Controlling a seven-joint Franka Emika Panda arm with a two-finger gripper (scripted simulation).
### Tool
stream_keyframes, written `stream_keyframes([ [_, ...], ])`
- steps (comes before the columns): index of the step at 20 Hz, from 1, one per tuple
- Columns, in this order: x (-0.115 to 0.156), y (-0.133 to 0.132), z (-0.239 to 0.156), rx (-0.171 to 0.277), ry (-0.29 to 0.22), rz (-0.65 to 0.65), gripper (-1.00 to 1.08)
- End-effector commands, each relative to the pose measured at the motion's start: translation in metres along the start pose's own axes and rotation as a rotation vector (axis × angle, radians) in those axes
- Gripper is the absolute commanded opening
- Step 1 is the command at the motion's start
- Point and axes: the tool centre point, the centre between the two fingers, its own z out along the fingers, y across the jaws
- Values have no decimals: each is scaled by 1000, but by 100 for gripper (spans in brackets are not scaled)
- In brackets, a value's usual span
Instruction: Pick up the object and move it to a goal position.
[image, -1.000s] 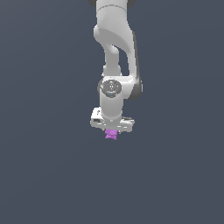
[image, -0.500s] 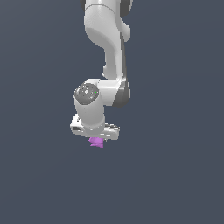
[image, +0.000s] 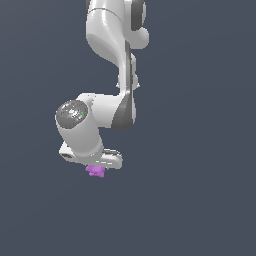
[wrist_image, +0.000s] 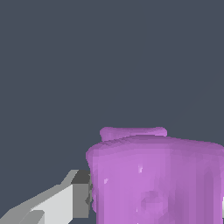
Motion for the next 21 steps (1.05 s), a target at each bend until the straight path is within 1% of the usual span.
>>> stream_keyframes([
  [1,10,9,-4,0,0,-1,-100],
  [10,35,29,-12,0,0,-1,-100],
  [21,43,36,-15,0,0,0,-100],
])
